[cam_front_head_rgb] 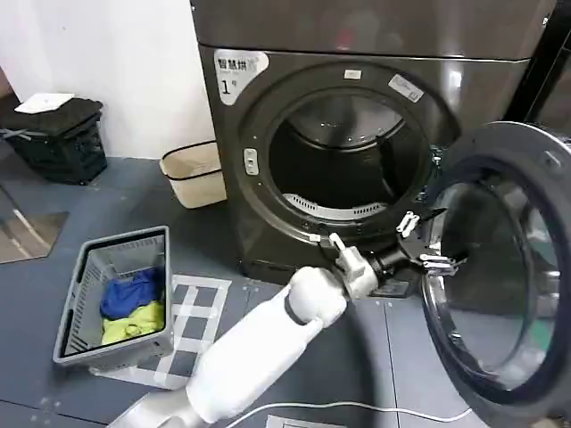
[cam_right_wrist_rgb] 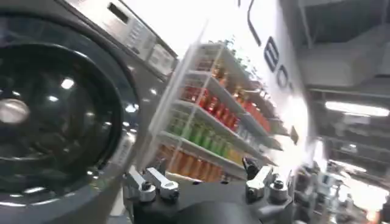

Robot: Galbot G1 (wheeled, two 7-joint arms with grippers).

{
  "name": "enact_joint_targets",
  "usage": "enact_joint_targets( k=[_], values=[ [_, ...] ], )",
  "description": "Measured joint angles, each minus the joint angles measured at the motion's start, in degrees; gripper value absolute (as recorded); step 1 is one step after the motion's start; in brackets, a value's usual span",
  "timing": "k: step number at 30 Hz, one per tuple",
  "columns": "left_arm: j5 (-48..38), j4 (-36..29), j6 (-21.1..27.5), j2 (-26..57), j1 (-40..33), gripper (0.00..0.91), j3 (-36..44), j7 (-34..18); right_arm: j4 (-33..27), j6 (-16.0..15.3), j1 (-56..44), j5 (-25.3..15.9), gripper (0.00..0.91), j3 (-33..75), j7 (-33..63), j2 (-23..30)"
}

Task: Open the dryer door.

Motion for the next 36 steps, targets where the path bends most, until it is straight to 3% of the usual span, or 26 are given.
enact_joint_targets(
  k=[16, 36],
  values=[
    [2.3, 8.8, 0.8, -6.4, -3.6, 0.907, 1.0, -6.1, -2.3, -1.8, 1.4, -10.2, 0.907, 6.0, 14.5, 7.2],
    [3.9, 16.1, 1.9, -6.3, -5.2, 0.907, -0.8, -8.3, -2.9, -1.1, 1.0, -12.2, 0.907, 13.4, 22.2, 11.8]
  ],
)
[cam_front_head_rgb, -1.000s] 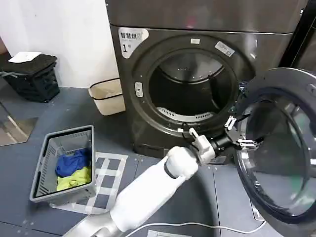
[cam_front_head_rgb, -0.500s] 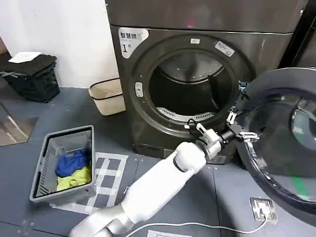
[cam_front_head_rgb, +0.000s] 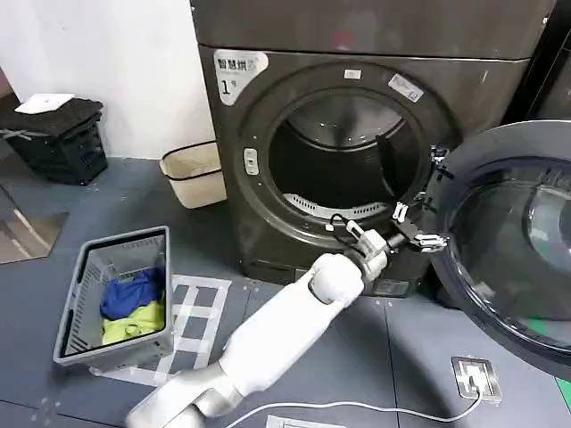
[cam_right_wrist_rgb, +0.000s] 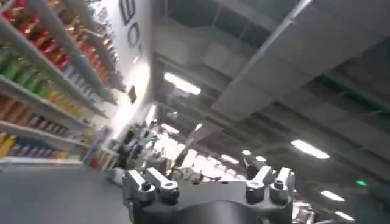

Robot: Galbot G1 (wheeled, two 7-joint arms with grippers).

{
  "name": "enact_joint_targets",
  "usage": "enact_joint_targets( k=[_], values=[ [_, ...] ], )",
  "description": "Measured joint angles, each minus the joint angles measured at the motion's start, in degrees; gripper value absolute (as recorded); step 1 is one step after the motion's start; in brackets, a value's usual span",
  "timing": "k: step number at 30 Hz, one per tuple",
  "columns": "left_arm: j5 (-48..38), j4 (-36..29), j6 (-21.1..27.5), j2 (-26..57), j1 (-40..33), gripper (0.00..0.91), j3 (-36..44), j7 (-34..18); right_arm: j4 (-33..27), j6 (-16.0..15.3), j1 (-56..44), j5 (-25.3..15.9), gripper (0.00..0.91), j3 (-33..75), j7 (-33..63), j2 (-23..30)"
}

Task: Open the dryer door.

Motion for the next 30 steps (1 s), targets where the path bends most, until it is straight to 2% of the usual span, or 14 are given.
enact_joint_targets(
  k=[6, 10, 16, 20, 30],
  values=[
    [-0.8, 0.4, 1.6, 0.0, 0.1, 0.907, -1.0, -0.1, -0.3, 0.7, -0.1, 0.0, 0.907, 0.0, 0.7, 0.0],
    [-3.5, -2.6, 6.3, 0.0, 1.5, 0.907, -0.3, 0.7, -0.7, -0.4, 0.2, 0.0, 0.907, -0.3, 0.3, 0.0],
    [-6.0, -12.4, 12.7, 0.0, 5.0, 0.907, 0.1, -0.4, -1.9, -3.4, 0.1, 0.2, 0.907, -1.1, 0.0, 0.0],
    [-7.3, -20.1, 15.7, 0.2, 7.6, 0.907, -0.6, -1.8, -2.6, -5.8, -0.3, 2.3, 0.907, -2.0, -0.9, 0.0],
    [-15.0, -38.6, 24.6, 20.2, 16.7, 0.907, -6.4, -8.7, -4.1, -6.4, 1.0, 5.5, 0.907, -5.2, -4.1, -4.7]
  ],
)
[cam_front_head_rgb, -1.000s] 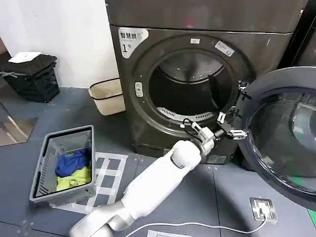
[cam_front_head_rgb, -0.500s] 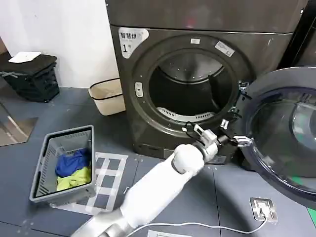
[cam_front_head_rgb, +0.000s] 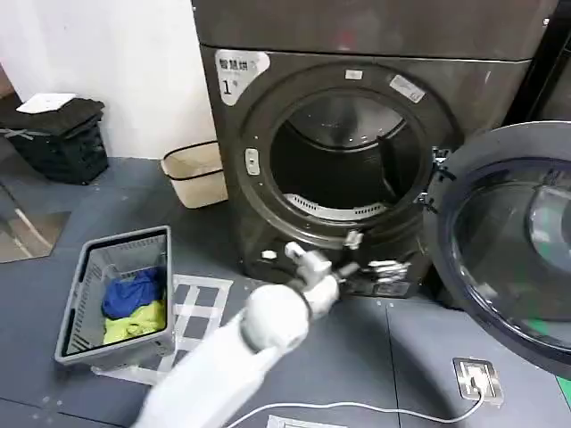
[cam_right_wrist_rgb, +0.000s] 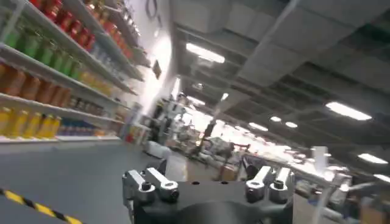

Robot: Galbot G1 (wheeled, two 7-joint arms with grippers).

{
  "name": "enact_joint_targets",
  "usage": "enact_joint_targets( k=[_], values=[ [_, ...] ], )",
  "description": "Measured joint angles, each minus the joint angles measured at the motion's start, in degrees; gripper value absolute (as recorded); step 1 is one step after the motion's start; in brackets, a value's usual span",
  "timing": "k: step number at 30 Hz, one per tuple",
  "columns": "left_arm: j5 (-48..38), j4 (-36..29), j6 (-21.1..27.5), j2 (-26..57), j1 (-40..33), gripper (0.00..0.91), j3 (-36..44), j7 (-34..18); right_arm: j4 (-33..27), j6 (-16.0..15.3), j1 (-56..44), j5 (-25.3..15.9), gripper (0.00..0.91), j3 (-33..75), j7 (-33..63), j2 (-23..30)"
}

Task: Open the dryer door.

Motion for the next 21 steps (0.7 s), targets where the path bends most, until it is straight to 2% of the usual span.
enact_joint_targets(
  k=[5, 10, 16, 21],
  values=[
    [-6.7, -8.3, 2.1, 11.4, 6.7, 0.907, -5.5, -3.9, -1.9, 2.3, 0.5, 0.2, 0.907, -1.6, -0.1, -1.7],
    [-14.0, -14.6, 4.9, 22.5, 15.7, 0.907, -14.2, -9.0, -3.8, 2.9, 1.3, 0.1, 0.907, -3.2, 0.0, -2.4],
    [-24.8, -19.6, 8.0, 30.0, 24.3, 0.907, -24.1, -15.3, -5.1, 3.6, 2.0, 0.1, 0.907, -4.6, 0.0, -2.5],
    [-33.2, -20.4, 9.6, 34.0, 30.6, 0.907, -32.3, -18.2, -6.3, 4.2, 2.1, 0.1, 0.907, -5.2, -0.1, -3.1]
  ],
)
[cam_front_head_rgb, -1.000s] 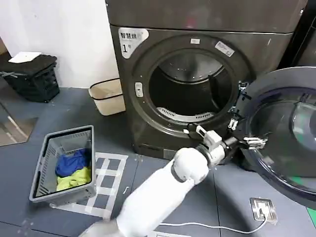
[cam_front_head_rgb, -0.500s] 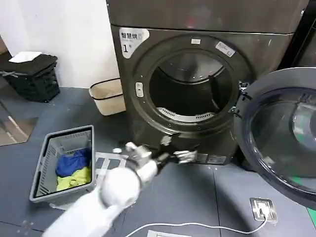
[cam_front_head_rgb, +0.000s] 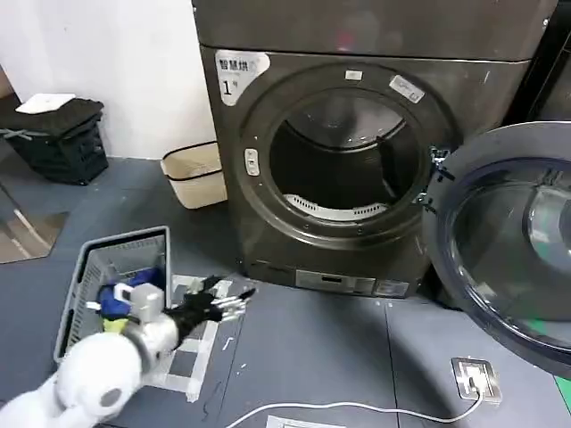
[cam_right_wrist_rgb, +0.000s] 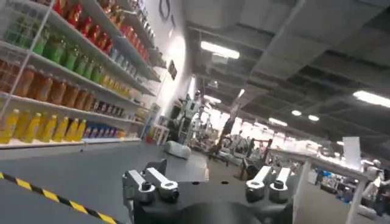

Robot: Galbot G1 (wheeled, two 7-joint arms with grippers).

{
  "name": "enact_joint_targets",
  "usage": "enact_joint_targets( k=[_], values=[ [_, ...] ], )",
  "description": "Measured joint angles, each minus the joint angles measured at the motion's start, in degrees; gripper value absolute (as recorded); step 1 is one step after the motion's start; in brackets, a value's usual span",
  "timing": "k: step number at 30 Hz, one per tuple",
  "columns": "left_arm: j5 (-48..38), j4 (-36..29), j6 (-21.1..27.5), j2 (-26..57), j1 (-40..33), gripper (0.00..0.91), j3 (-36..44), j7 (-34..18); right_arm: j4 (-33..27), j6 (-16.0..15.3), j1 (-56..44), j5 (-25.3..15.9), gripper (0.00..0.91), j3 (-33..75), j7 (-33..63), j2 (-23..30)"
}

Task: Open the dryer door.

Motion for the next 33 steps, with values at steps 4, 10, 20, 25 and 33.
enact_joint_targets(
  k=[4, 10, 20, 25, 33],
  values=[
    [-6.2, 0.4, 2.4, 2.7, 3.5, 0.907, -6.5, -3.8, -0.7, 0.1, 0.1, 0.1, 0.907, -0.4, 0.0, -0.5],
    [-17.8, 2.6, 6.0, 6.8, 7.1, 0.907, -14.6, -11.1, -1.6, 0.7, 0.2, 1.2, 0.907, -0.9, -0.3, -0.6],
    [-38.9, 10.6, 6.0, 14.7, 5.5, 0.907, -18.6, -21.2, -2.4, 3.6, 0.0, 3.2, 0.907, -1.3, -2.5, 0.3],
    [-51.1, 15.6, 6.0, 18.3, 1.0, 0.907, -16.6, -25.6, -2.9, 4.4, -0.1, 3.3, 0.907, -1.3, -3.1, 0.7],
    [-63.0, 23.3, 6.0, 20.3, -4.8, 0.907, -13.4, -31.6, -3.5, 5.2, 0.0, 3.2, 0.907, -1.4, -3.6, 0.8]
  ],
)
